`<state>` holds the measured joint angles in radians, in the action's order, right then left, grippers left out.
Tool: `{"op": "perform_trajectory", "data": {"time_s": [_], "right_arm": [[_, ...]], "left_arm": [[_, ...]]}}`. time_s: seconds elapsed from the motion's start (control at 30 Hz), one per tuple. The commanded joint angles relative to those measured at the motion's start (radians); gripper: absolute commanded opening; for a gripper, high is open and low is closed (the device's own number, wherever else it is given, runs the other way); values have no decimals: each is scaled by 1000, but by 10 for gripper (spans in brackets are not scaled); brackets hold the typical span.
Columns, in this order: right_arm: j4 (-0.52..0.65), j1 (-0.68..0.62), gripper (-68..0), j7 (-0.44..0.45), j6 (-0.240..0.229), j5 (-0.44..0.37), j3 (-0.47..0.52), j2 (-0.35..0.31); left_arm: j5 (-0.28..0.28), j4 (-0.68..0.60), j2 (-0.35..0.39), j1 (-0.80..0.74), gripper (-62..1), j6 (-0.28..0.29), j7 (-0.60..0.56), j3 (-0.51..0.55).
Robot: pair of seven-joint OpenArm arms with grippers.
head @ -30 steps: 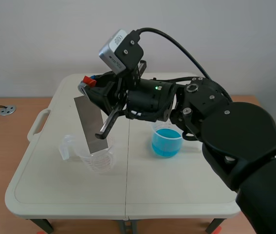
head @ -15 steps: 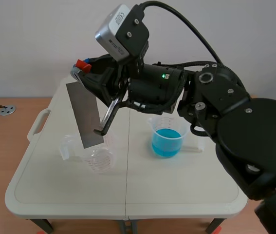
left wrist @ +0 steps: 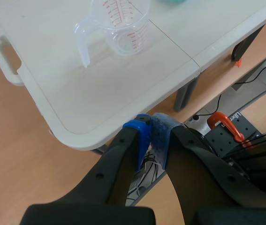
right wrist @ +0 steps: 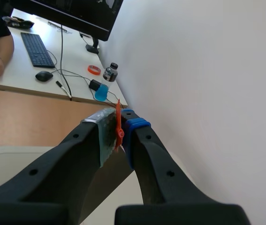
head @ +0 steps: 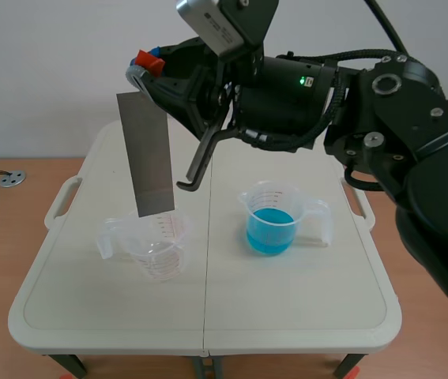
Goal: Hold the metal plate by the orange handle, dip it into the blue solution, take it out and point at it, then put the plate back in the beaker on the left.
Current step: 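Move the plate over the blue solution, then point at the plate with the left hand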
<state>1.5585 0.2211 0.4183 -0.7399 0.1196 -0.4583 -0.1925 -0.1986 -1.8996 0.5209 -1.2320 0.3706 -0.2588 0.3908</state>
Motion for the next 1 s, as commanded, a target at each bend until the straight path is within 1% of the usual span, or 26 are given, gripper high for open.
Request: {"op": "perform_trajectory", "data": {"time_s": [0.0,0.2,0.43,0.6,0.8,0.9,0.97], "right_arm": [[23,22,-662,14,-6,-19,28,-14],[40,22,-662,14,-6,-33,93,-61],[45,12,-662,14,-6,-110,167,-145],[60,-18,-662,18,-6,-135,223,-188],[62,-55,-662,18,-6,-144,280,-218],[62,-68,-662,18,-6,-151,303,-229],[62,-72,-662,18,-6,-151,305,-237]], "left_arm": [[-6,-5,-3,2,-594,4,-11,-2],[-6,-5,-3,2,-594,4,-10,-2],[-6,-5,-3,2,-594,11,-11,-2],[-6,-5,-2,6,-594,13,-24,-2],[-6,-6,-2,85,-594,36,-33,-3],[-5,-6,-2,160,-594,50,-28,-7],[-6,-6,5,217,-594,58,-5,-12]]}}
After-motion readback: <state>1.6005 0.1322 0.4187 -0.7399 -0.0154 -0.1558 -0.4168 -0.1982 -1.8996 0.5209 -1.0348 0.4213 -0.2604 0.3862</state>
